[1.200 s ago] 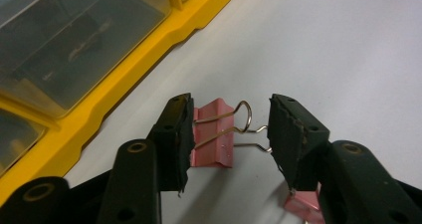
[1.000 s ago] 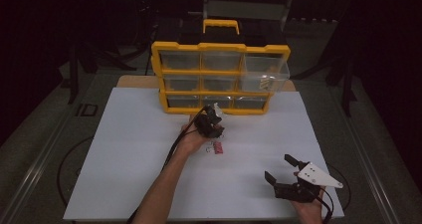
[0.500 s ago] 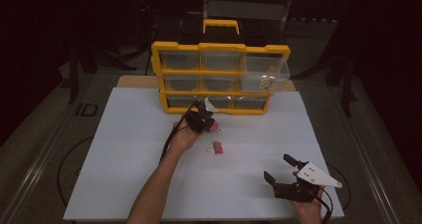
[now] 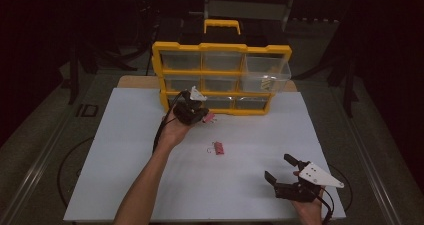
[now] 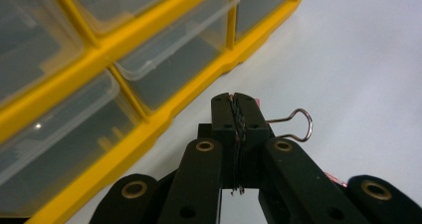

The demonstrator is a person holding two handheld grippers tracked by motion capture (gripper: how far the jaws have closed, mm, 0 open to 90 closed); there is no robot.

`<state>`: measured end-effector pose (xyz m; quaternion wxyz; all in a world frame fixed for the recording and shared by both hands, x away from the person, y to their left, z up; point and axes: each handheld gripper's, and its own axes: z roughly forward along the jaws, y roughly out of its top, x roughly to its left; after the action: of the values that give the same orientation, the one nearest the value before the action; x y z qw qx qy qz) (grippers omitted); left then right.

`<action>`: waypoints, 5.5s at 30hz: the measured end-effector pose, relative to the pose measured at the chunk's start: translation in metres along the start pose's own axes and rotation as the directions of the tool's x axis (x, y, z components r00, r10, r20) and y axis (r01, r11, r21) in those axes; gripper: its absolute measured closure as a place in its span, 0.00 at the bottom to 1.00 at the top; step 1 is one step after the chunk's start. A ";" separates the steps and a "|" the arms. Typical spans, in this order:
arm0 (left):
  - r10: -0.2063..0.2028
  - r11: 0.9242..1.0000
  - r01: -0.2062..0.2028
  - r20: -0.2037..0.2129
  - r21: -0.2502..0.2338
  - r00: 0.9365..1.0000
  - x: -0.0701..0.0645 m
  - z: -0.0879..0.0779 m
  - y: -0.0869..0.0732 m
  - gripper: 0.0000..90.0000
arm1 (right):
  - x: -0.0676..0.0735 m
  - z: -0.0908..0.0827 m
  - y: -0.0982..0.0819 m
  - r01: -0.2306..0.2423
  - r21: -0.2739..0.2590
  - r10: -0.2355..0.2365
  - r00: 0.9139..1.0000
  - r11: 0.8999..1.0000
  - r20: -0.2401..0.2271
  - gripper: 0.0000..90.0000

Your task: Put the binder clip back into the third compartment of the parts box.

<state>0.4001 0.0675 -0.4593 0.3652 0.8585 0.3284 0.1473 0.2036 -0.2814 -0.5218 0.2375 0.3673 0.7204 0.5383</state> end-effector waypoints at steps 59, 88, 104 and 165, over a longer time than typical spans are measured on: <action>0.064 0.976 -0.034 0.133 -0.217 0.989 0.000 -0.104 0.179 1.00 | -0.002 -0.003 0.001 -0.014 -0.008 0.014 1.000 1.000 0.004 0.09; 0.034 0.982 -0.015 0.099 -0.186 0.994 -0.013 -0.076 0.171 0.18 | -0.004 -0.006 0.001 -0.016 -0.017 0.017 1.000 1.000 0.012 0.09; 0.009 0.996 -0.007 0.031 -0.085 0.999 -0.010 -0.059 0.102 0.16 | -0.003 -0.006 0.001 -0.008 -0.011 0.008 1.000 1.000 0.017 0.09; -0.015 0.999 0.011 0.081 0.050 0.997 -0.057 0.016 -0.044 0.18 | 0.000 -0.005 0.001 0.006 -0.016 -0.006 1.000 1.000 0.023 0.09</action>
<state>0.3462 0.0433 -0.5029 0.3578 0.8704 0.3225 0.1018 0.2000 -0.2844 -0.5193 0.2503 0.3695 0.7144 0.5389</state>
